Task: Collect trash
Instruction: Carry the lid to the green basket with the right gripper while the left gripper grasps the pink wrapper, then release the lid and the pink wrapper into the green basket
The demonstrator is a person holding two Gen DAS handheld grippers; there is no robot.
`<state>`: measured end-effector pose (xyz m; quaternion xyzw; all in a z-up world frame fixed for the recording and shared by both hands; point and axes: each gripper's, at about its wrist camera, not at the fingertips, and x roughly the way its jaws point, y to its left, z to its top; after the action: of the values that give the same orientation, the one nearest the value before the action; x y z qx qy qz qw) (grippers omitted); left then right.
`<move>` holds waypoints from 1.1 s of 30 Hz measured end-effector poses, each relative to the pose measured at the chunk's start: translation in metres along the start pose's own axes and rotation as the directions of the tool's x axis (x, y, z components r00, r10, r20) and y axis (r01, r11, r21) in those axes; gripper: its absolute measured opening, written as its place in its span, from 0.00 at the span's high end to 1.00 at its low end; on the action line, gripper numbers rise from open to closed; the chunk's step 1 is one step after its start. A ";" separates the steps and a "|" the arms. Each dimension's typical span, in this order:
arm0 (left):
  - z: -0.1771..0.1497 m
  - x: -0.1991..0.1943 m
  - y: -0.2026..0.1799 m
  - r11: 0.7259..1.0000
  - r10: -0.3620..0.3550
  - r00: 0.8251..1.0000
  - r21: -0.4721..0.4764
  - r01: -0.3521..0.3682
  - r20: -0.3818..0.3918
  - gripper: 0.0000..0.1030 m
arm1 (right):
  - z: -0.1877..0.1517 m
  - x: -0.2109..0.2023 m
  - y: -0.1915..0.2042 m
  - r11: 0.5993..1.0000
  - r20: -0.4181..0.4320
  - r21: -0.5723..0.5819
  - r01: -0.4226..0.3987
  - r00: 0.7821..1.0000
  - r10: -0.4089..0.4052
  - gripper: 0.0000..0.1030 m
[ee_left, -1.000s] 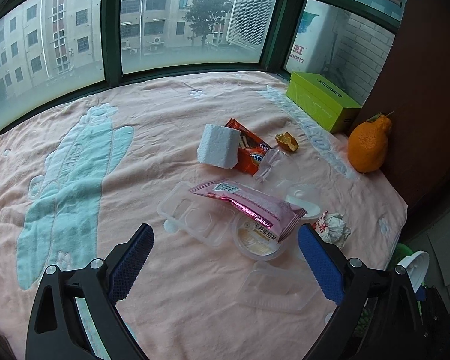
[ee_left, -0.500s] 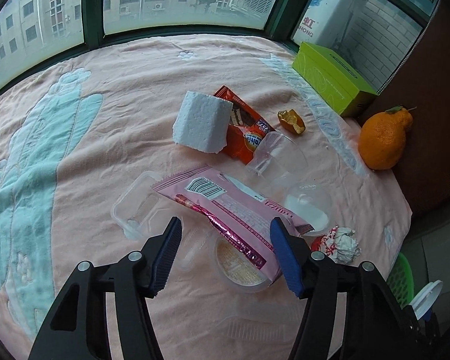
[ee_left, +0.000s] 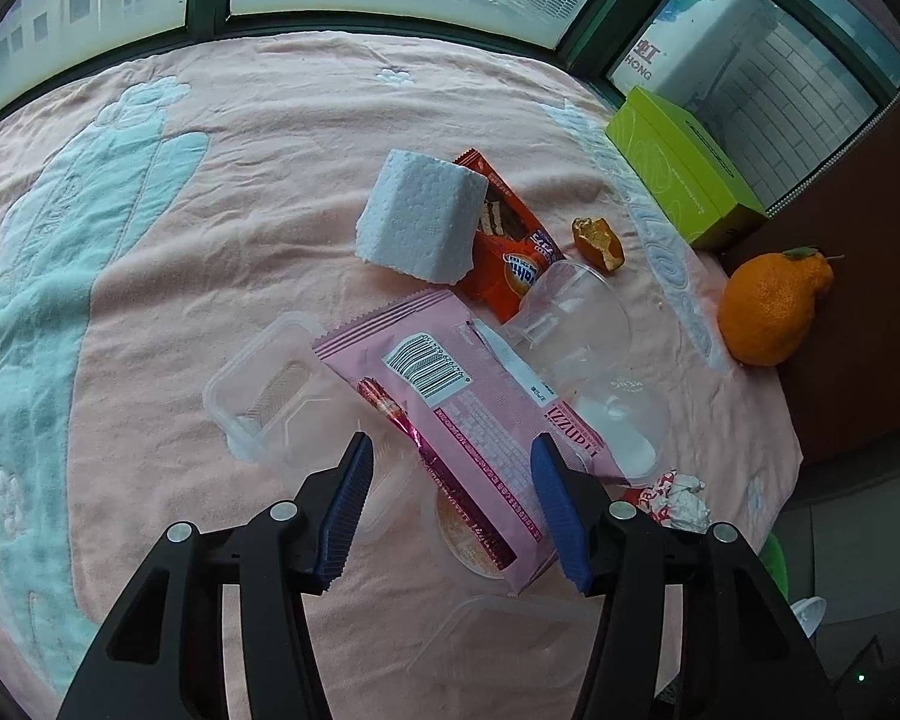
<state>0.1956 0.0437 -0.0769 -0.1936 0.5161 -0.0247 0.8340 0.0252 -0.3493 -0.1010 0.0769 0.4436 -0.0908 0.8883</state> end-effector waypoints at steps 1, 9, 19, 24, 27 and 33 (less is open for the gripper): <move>0.001 0.001 0.000 1.000 -0.008 1.000 -0.006 0.008 -0.005 0.48 | -0.001 0.001 0.000 1.000 -0.004 0.001 0.000 1.000 0.000 0.12; 0.005 0.006 0.006 0.997 -0.051 0.999 -0.056 0.051 -0.009 0.49 | -0.003 0.008 -0.006 1.000 -0.025 0.014 0.009 1.000 -0.009 0.11; 0.005 -0.003 -0.002 0.998 -0.068 0.997 -0.005 0.069 0.044 0.86 | -0.008 0.015 -0.015 0.999 -0.049 0.035 0.011 0.999 -0.009 0.11; 0.000 -0.026 -0.010 0.996 -0.088 0.991 0.033 0.085 0.098 0.91 | -0.011 0.020 -0.020 0.998 -0.071 0.057 0.004 0.997 0.000 0.11; -0.005 -0.045 -0.018 0.991 -0.129 0.984 0.058 0.122 0.121 0.93 | -0.014 0.020 -0.025 0.997 -0.077 0.078 -0.002 0.997 0.008 0.11; -0.016 -0.077 -0.048 0.972 -0.211 0.965 0.136 0.190 0.158 0.94 | -0.017 0.014 -0.034 0.996 -0.062 0.085 0.001 0.998 0.004 0.12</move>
<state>0.1528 0.0131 -0.0008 -0.1958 0.4181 -0.1233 0.8785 0.0125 -0.3800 -0.1243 0.1179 0.4668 -0.1066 0.8700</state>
